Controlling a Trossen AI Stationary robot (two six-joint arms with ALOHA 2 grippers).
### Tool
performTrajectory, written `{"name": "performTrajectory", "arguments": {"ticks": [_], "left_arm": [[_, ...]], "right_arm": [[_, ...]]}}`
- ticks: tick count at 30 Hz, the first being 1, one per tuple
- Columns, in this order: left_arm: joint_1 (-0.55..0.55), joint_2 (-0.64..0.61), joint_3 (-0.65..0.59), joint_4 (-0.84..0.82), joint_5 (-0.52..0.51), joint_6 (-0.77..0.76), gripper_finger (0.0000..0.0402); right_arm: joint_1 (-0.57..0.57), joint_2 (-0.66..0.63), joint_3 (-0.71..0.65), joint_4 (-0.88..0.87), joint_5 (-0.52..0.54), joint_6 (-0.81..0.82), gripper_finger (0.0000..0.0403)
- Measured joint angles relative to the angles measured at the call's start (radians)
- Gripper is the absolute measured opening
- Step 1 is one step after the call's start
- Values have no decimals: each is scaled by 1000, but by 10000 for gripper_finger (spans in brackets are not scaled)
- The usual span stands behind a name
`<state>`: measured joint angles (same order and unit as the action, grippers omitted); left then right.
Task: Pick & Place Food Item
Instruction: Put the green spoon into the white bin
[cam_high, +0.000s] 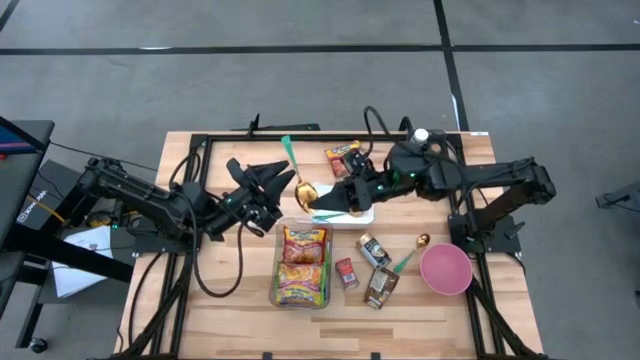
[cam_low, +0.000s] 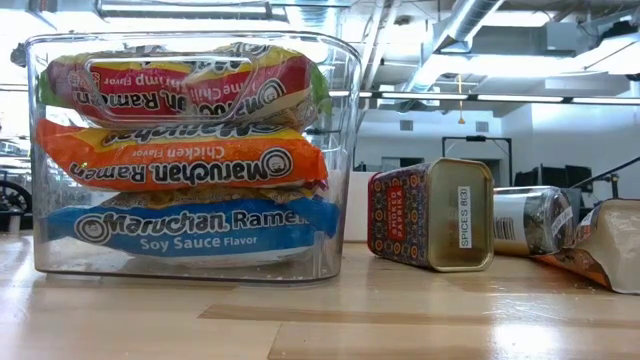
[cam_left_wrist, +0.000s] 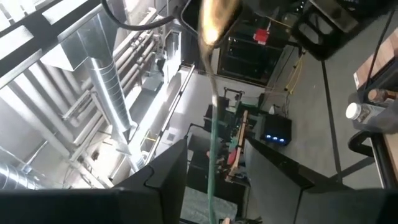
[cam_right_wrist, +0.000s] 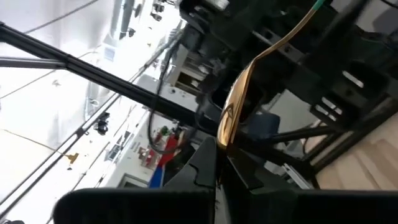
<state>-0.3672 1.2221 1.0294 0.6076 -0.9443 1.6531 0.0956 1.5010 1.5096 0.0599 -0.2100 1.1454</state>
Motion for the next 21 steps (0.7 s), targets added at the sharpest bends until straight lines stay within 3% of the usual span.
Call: {"name": "performTrajectory", "arguments": {"ticks": [12, 21], "left_arm": [[0, 0, 0, -10, -2, -6, 119], [0, 0, 0, -9, -15, -11, 48]], "right_arm": [[2, 55, 0, 51, -14, 17, 0], [-7, 58, 0, 86, -13, 18, 0]]}}
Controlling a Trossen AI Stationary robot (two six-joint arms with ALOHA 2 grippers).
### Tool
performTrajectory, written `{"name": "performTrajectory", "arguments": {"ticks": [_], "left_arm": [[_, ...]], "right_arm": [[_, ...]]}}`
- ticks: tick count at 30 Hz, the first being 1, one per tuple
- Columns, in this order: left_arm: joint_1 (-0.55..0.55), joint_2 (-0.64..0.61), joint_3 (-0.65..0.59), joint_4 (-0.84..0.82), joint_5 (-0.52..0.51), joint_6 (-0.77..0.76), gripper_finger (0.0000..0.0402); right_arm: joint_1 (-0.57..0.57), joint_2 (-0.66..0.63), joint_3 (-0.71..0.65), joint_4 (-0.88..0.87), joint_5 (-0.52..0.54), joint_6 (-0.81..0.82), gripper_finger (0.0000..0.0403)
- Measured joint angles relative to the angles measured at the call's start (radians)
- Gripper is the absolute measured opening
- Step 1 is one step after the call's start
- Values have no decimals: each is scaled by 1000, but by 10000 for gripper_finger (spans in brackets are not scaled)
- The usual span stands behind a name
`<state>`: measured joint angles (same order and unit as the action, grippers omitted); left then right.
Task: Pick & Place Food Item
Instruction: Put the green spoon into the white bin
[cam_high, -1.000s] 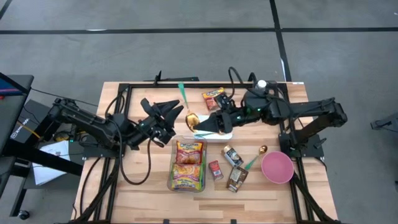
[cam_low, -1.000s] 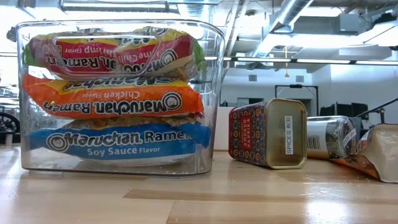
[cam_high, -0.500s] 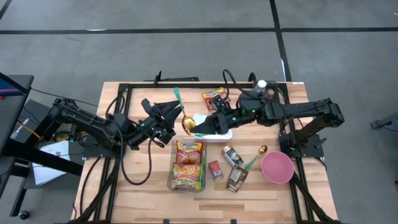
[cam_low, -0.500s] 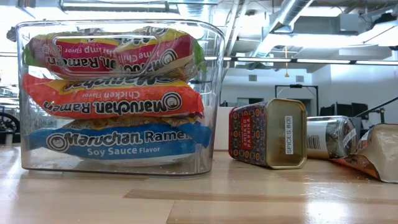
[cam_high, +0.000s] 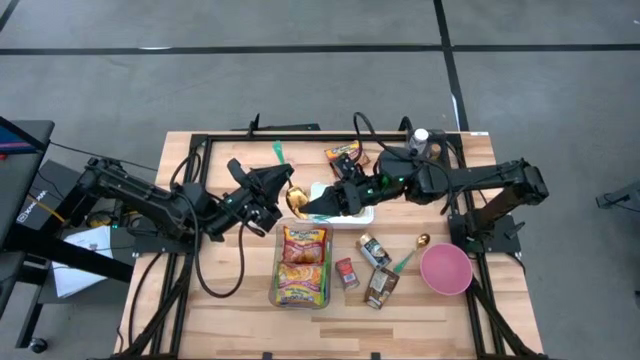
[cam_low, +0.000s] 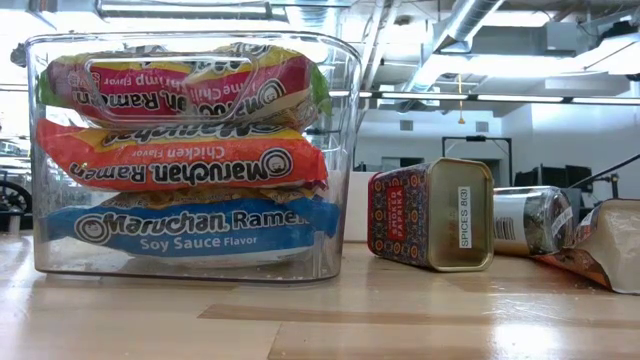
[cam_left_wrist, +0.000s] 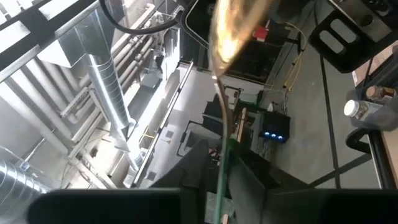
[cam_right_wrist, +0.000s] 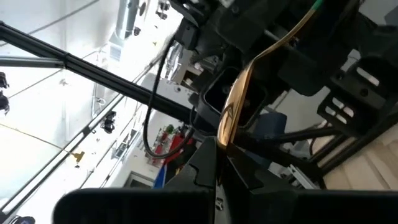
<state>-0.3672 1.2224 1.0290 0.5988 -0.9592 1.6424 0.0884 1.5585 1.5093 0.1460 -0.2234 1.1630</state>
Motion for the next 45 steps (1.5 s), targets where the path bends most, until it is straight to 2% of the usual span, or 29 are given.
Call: {"name": "performTrajectory", "arguments": {"ticks": [5, 9, 13, 19, 28, 31, 41, 45], "left_arm": [[0, 0, 0, -2, -24, -48, 7], [0, 1, 0, -3, -55, -73, 5], [0, 0, 0, 2, -65, -79, 4], [0, 0, 0, 3, -64, -80, 3], [0, 0, 0, 1, -64, -79, 3], [0, 0, 0, 2, -63, -80, 2], [0, 0, 0, 3, -63, -80, 3], [0, 0, 0, 3, -63, -80, 2]], "right_arm": [[-9, 0, 0, 8, 3, -2, 0], [-13, 0, 0, 9, 13, -21, 5], [-13, 0, 0, 33, 18, -47, 29], [-13, 0, 0, 68, 22, -101, 87], [-13, -1, 0, 75, 29, -108, 217], [-13, -1, 0, 70, 22, -102, 247], [-4, -2, 0, 9, 19, -91, 258], [-3, -29, 0, -83, 30, -100, 258]]}}
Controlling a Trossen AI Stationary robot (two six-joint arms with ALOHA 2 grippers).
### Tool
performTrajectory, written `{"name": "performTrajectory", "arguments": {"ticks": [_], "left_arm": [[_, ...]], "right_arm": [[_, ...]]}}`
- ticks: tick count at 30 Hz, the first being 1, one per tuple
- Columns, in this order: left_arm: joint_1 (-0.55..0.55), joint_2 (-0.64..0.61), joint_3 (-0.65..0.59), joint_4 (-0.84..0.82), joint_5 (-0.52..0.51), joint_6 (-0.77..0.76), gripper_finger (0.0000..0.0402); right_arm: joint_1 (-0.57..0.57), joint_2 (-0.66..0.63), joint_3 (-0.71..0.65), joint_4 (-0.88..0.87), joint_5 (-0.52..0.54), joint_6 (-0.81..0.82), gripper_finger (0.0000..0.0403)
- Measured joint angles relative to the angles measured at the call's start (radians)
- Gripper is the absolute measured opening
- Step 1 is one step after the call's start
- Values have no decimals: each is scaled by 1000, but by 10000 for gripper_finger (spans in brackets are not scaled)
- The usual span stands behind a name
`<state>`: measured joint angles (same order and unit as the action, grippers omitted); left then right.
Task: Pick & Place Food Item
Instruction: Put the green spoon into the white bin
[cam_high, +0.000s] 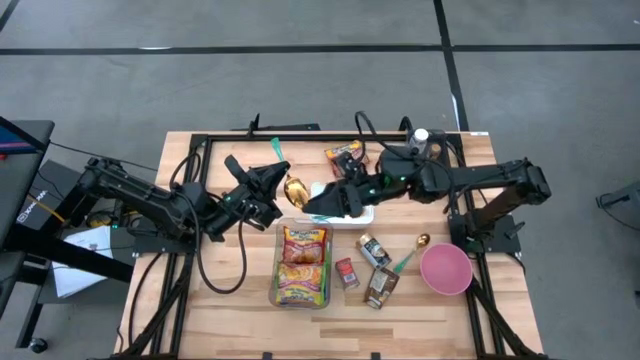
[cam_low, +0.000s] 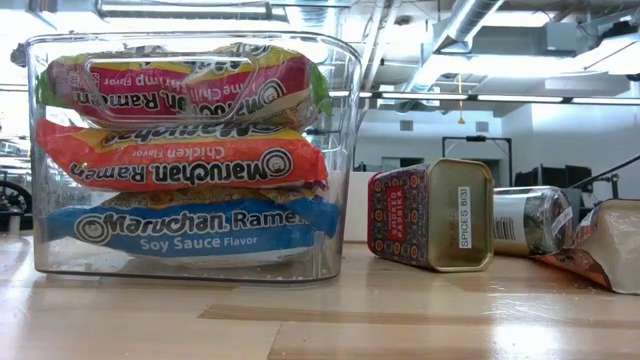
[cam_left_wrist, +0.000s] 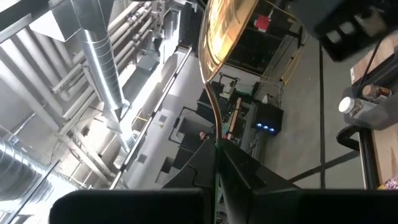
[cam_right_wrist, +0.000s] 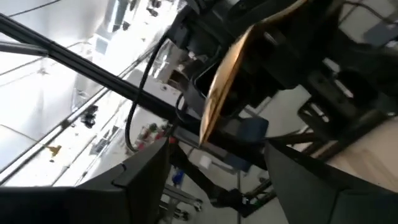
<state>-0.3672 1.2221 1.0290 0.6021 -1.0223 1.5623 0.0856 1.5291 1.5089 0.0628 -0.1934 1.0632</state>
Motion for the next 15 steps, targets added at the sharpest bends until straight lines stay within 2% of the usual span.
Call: {"name": "performTrajectory", "arguments": {"ticks": [6, 12, 15], "left_arm": [[0, -5, 0, 2, -1, -29, 3], [5, -5, 0, -1, -3, -135, 4], [16, -5, 0, -10, -3, -209, 3]], "right_arm": [[8, -118, 0, -215, 81, -105, 258], [108, -256, 1, -529, 271, -397, 258], [168, -293, 1, -633, 371, -467, 258]]}}
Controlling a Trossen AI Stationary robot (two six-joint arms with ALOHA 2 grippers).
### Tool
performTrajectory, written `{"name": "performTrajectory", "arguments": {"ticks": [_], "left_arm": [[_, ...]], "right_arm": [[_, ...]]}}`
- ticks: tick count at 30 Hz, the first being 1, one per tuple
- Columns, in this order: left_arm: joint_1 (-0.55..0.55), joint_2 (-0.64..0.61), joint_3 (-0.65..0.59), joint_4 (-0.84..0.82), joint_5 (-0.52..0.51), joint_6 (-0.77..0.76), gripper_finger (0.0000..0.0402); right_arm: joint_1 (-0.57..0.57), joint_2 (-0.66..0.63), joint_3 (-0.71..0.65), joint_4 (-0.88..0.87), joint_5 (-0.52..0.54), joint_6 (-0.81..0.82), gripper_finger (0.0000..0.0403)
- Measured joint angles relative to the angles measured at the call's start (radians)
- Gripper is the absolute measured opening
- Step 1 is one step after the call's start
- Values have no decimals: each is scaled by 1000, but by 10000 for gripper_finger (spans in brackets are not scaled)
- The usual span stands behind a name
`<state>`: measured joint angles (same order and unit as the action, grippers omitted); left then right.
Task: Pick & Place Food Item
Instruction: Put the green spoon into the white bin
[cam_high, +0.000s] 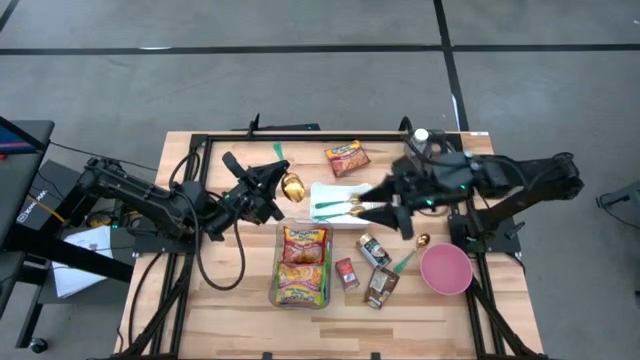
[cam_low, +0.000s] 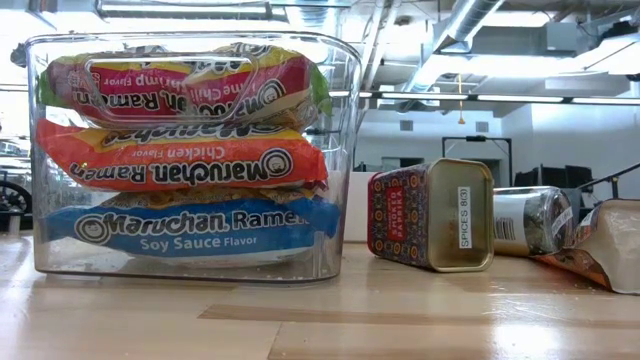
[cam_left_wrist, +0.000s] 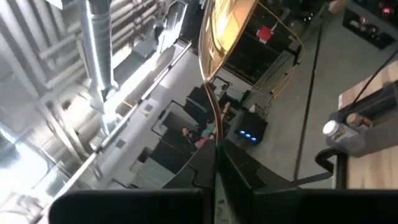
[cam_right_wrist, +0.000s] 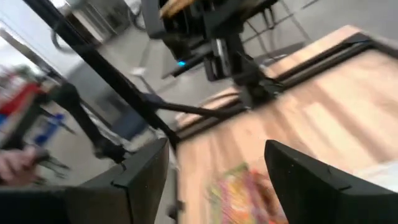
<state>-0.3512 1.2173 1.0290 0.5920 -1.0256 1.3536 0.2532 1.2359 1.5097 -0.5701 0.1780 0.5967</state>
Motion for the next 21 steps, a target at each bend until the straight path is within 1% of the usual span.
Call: {"name": "performTrajectory", "arguments": {"ticks": [4, 8, 10, 13, 17, 19, 21], "left_arm": [[6, 0, 0, -3, -5, -117, 4], [6, 0, 0, -51, -4, -294, 4], [6, -2, 0, -83, -4, -414, 4], [6, -15, 0, -172, 12, -655, 4], [15, -46, 0, -346, 114, -995, 3], [33, -56, 1, -462, 196, -1156, 4], [57, -62, 1, -576, 303, -1294, 3]], "right_arm": [[75, -38, 0, -21, 144, -81, 258], [140, -47, 0, -23, 264, -162, 258], [163, -47, 0, -21, 295, -178, 258], [186, -46, 0, -23, 299, -182, 258], [208, -44, 0, -46, 299, -181, 258], [213, -44, 0, -72, 299, -168, 258], [211, -45, 0, -134, 298, -121, 258]]}}
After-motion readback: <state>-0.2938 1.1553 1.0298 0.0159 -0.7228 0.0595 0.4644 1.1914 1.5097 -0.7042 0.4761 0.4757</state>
